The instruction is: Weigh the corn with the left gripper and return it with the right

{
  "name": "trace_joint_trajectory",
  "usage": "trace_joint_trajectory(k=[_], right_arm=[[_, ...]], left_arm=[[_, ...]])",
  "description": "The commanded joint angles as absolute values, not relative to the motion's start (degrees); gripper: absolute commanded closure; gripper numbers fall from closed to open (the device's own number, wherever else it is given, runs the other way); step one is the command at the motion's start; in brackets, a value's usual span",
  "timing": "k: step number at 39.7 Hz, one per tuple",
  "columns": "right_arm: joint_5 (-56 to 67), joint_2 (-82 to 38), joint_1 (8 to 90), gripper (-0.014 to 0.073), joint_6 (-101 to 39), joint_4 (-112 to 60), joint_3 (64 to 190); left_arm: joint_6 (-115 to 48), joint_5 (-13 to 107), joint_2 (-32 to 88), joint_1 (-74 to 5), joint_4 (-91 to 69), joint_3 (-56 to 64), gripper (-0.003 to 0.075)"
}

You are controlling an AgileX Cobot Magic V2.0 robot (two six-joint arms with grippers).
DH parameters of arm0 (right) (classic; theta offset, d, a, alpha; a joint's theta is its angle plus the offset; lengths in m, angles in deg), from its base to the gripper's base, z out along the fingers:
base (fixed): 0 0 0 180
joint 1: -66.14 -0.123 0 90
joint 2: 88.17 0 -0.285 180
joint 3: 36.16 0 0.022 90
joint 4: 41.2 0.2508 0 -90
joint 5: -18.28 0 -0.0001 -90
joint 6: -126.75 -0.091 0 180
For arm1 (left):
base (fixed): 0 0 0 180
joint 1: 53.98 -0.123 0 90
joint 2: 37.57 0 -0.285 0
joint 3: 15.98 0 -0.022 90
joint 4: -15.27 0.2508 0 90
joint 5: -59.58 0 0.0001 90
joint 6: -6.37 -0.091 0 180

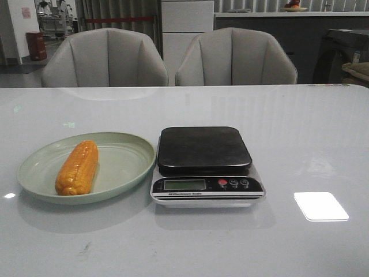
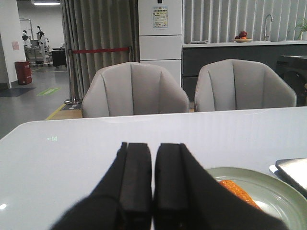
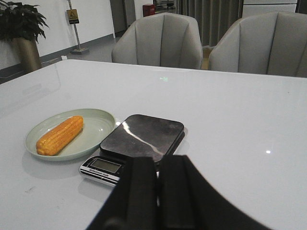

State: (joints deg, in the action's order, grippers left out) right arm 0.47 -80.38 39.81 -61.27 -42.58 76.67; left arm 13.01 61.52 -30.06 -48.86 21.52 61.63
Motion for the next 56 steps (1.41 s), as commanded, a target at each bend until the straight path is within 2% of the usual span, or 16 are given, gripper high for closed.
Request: trace_joint_trajectory(k=[1, 27, 37, 44, 53, 56], right_arm=[[5.0, -79.6, 40.2, 0.0447, -60.8, -43.3, 78.1], [5.0, -79.6, 40.6, 0.0447, -60.8, -43.3, 78.1], [5.5, -79.6, 50.8, 0.0447, -60.8, -44.2, 77.7], [10.7, -79.7, 58.3, 0.0447, -60.8, -44.3, 73.2], [21.0, -81.1, 59.7, 0.0447, -60.8, -45.1, 64.5], [19.7, -82.1, 59.8, 0.0447, -60.8, -45.2, 64.6]], left_arm=[[13.2, 66.3, -31.4, -48.5, 21.5, 63.5, 0.0606], [13.2, 66.3, -31.4, -48.5, 21.5, 63.5, 0.0606], [13.2, 66.3, -31.4, -48.5, 21.5, 63.5, 0.0606], [13.2, 66.3, -31.4, -48.5, 21.5, 63.5, 0.0606], [13.2, 66.3, -31.4, -48.5, 21.5, 63.5, 0.0606], [13.2, 66.3, -31.4, -48.5, 21.5, 63.5, 0.0606]])
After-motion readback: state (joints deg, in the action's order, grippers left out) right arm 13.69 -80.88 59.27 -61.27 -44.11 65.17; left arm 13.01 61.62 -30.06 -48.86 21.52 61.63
